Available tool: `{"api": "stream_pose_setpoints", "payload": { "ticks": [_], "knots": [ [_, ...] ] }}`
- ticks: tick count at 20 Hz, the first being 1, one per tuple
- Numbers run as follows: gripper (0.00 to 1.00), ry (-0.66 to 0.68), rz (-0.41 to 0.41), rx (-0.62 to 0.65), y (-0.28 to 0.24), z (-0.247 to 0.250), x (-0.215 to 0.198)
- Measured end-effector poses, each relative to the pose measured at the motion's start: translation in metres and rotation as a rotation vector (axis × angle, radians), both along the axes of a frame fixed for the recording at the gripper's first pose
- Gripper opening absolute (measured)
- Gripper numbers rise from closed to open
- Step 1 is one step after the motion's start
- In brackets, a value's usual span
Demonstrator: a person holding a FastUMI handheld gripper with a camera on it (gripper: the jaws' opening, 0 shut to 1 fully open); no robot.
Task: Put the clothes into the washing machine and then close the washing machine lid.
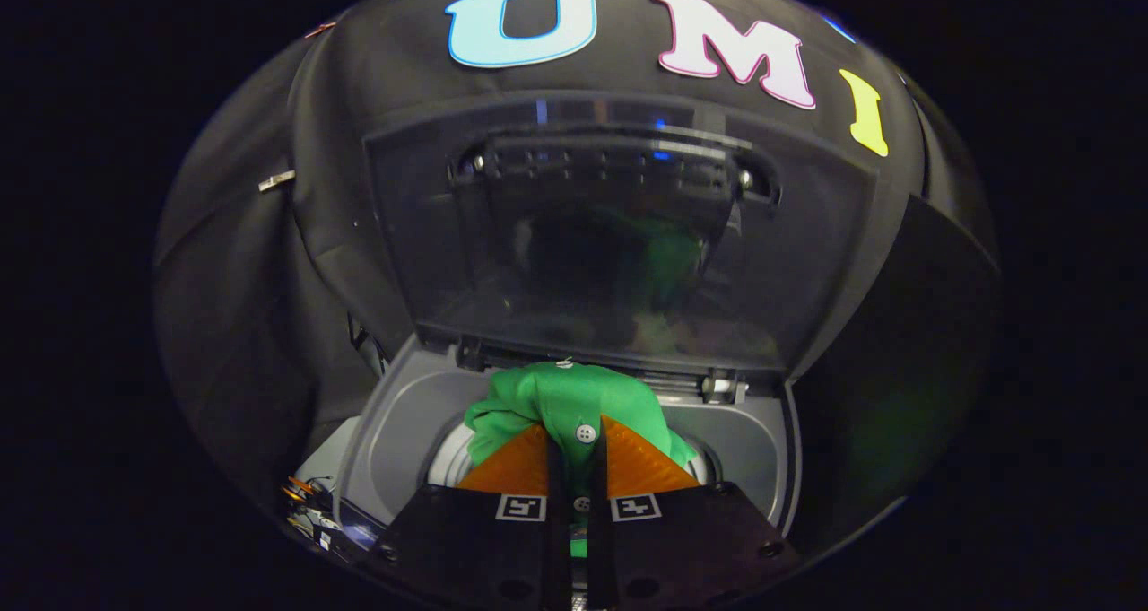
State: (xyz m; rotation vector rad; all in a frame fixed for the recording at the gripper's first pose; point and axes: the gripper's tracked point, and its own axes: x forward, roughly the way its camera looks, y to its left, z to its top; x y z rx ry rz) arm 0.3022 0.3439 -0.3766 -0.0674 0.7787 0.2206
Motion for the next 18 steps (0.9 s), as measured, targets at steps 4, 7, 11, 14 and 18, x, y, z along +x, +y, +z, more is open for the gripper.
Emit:
{"api": "stream_pose_setpoints", "payload": {
  "ticks": [4, 7, 11, 14, 18],
  "knots": [
    [0.42, -0.107, 0.035, -0.024, -0.001, 0.000, 0.009],
    [0.85, -0.211, 0.050, -0.065, -0.004, 0.025, 0.013],
    [0.95, -0.217, 0.006, 0.005, -0.005, 0.042, 0.010],
    [0.96, -0.241, -0.032, 0.062, -0.015, 0.059, 0.013],
    [0.96, -0.289, -0.036, 0.106, -0.024, 0.094, 0.017]
  ]
}}
